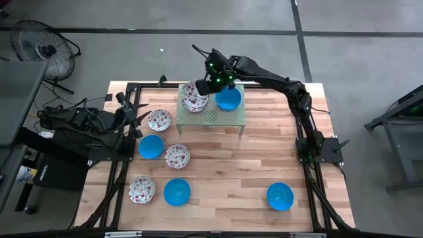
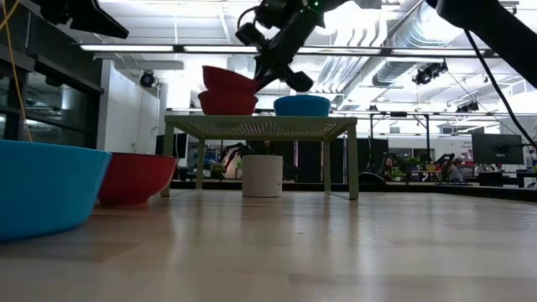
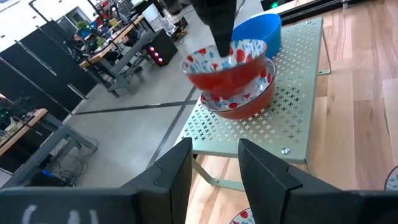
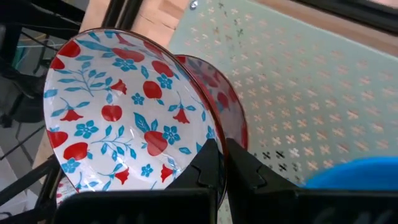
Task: Pick & Place Mini bowls
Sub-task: Stack the red patterned bowl on the red patterned bowl on the shelf
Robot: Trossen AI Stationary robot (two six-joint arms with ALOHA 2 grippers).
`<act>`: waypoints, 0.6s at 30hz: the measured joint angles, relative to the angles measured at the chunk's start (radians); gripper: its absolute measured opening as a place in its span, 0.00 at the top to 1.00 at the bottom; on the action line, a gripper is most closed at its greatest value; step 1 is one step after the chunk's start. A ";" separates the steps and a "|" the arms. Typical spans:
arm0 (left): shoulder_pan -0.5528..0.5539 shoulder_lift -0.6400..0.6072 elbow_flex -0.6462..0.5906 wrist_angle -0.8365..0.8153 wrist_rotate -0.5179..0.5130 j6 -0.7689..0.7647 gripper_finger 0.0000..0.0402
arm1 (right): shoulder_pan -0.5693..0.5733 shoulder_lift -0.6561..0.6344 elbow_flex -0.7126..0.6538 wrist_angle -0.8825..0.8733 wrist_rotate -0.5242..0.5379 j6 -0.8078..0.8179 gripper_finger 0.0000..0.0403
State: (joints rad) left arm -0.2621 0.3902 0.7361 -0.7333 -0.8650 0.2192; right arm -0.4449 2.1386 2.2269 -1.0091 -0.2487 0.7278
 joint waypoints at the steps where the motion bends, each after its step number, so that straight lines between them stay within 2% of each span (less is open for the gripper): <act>1: 0.000 0.000 0.000 0.000 0.000 0.000 0.68 | 0.000 0.006 0.000 0.000 0.000 -0.004 1.00; 8: 0.000 0.000 0.000 0.000 0.011 0.000 0.68 | 0.001 0.007 -0.001 0.001 0.026 -0.006 1.00; 18: 0.000 0.000 0.000 -0.002 0.011 0.000 0.68 | 0.011 0.029 0.000 -0.003 0.007 -0.013 1.00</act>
State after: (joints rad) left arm -0.2619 0.3901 0.7361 -0.7349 -0.8543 0.2190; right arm -0.4335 2.1678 2.2265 -1.0116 -0.2415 0.7147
